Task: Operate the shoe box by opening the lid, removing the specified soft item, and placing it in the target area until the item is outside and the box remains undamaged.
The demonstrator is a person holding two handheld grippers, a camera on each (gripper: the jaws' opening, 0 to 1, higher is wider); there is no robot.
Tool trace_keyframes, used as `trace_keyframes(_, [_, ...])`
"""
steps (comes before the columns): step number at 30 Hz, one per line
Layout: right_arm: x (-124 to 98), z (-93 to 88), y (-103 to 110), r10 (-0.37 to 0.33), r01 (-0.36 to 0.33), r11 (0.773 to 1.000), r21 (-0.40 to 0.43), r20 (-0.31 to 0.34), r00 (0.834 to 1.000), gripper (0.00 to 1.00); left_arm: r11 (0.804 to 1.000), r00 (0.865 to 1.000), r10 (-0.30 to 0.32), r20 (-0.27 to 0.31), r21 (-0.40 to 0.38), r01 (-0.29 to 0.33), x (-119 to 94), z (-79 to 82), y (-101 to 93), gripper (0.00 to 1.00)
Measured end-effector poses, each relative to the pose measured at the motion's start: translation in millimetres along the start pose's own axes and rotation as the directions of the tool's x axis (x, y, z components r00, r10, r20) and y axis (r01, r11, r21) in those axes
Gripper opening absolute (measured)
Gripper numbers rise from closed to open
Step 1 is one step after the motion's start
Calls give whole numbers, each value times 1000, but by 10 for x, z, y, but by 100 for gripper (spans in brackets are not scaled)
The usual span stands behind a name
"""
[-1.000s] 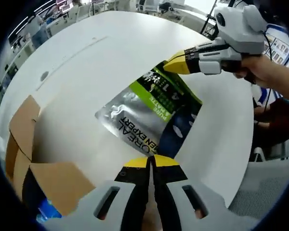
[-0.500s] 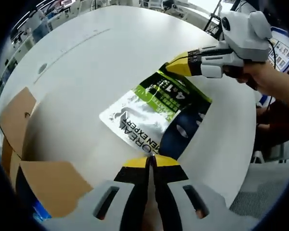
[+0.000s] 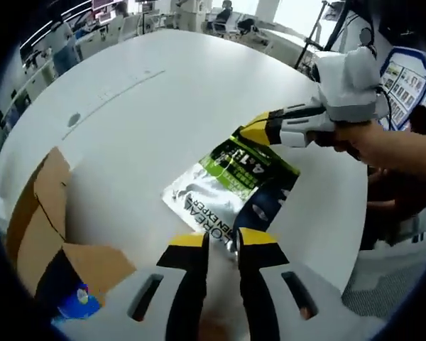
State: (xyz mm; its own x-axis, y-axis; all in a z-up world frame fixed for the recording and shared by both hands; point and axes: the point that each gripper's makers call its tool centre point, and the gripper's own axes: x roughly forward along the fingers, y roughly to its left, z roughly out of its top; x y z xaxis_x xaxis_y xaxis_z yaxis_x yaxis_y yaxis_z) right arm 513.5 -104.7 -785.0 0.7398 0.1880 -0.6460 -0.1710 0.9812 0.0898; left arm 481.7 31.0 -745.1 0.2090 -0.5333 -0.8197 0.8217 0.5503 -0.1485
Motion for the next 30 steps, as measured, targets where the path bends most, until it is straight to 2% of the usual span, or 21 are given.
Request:
trace_keyframes(7, [14, 1, 47, -9, 9, 1000, 29, -3, 1000, 0, 1000, 998, 23, 51, -4, -23, -290, 39, 104, 18])
trace_keyframes(8, [22, 7, 70, -9, 9, 1000, 30, -3, 1000, 0, 999, 997, 31, 69, -17, -30, -356, 34, 151, 18])
trace_keyframes(17, [54, 24, 182, -25, 26, 999, 48, -12, 1000, 0, 997, 992, 69, 107, -50, -64, -723, -66, 338, 19])
trace_keyframes(30, [105, 50, 269, -48, 49, 997, 51, -30, 998, 0, 991, 985, 106, 133, -94, -94, -979, -220, 518, 20])
